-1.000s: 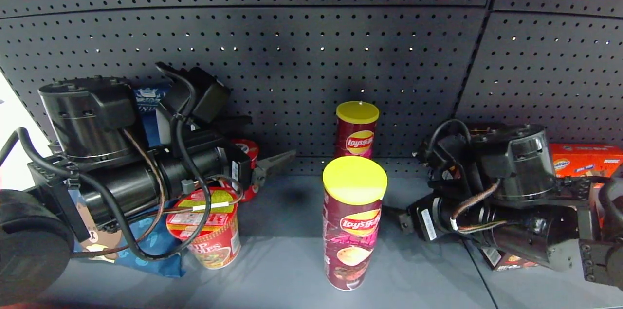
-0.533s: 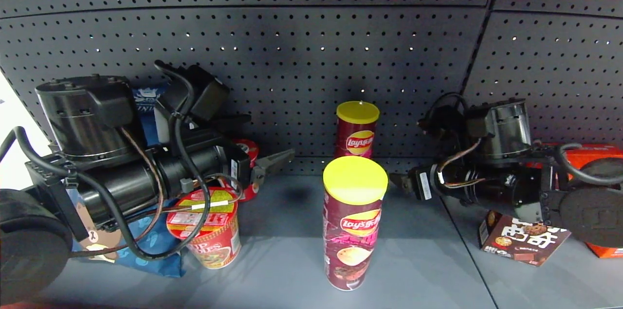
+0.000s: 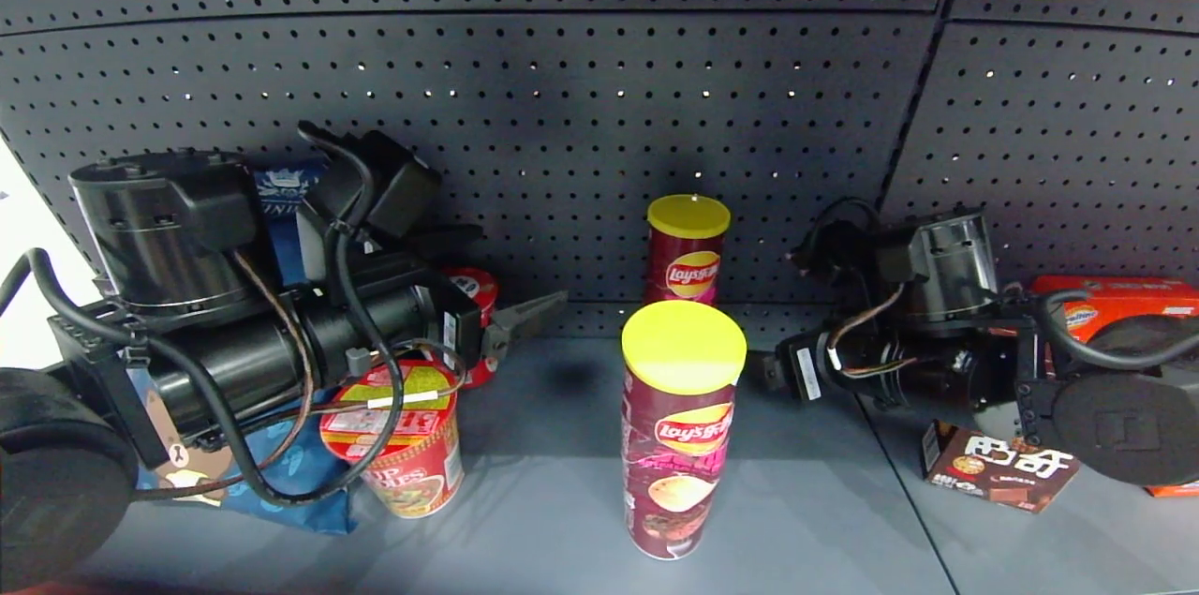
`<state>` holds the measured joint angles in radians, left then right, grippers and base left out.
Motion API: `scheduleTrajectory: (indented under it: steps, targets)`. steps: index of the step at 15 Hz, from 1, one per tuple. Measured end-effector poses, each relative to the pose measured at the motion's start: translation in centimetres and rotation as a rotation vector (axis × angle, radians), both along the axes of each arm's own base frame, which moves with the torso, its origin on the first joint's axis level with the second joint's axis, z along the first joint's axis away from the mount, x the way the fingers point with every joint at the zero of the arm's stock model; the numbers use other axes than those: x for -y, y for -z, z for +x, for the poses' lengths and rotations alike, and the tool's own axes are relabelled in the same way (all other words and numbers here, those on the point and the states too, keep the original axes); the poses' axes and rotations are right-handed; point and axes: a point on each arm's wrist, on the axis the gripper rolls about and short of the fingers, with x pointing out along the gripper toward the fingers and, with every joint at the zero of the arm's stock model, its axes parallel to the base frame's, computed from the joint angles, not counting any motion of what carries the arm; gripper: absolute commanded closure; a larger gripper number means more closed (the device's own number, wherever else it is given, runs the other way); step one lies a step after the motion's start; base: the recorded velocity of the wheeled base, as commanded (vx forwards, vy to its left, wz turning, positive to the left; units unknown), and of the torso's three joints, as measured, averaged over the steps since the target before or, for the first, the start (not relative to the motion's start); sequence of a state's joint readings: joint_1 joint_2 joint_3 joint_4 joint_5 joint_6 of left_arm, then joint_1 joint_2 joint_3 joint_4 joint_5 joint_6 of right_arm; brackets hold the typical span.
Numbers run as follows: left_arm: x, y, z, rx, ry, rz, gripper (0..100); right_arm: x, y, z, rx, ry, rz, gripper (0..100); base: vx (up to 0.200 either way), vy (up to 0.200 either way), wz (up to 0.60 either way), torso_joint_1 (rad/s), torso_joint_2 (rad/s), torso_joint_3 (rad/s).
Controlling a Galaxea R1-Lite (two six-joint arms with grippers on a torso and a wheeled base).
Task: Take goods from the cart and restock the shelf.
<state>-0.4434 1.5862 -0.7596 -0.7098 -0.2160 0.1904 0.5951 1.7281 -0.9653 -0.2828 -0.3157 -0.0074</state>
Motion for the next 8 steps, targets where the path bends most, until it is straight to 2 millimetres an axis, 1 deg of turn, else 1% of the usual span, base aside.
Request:
scheduleTrajectory:
  steps: [3, 8]
  targets:
    - [0.0, 0.0, 0.0, 0.000, 0.000, 0.000, 0, 0.4, 0.2, -0.4, -0.009, 0.003, -0.006, 0, 0.000, 0.000, 0.00, 0.000, 0.00, 0.000]
    - [0.0, 0.0, 0.0, 0.000, 0.000, 0.000, 0, 1.2, 0.8, -1.9, -0.033, -0.006, -0.022, 0, 0.000, 0.000, 0.00, 0.000, 0.00, 0.000]
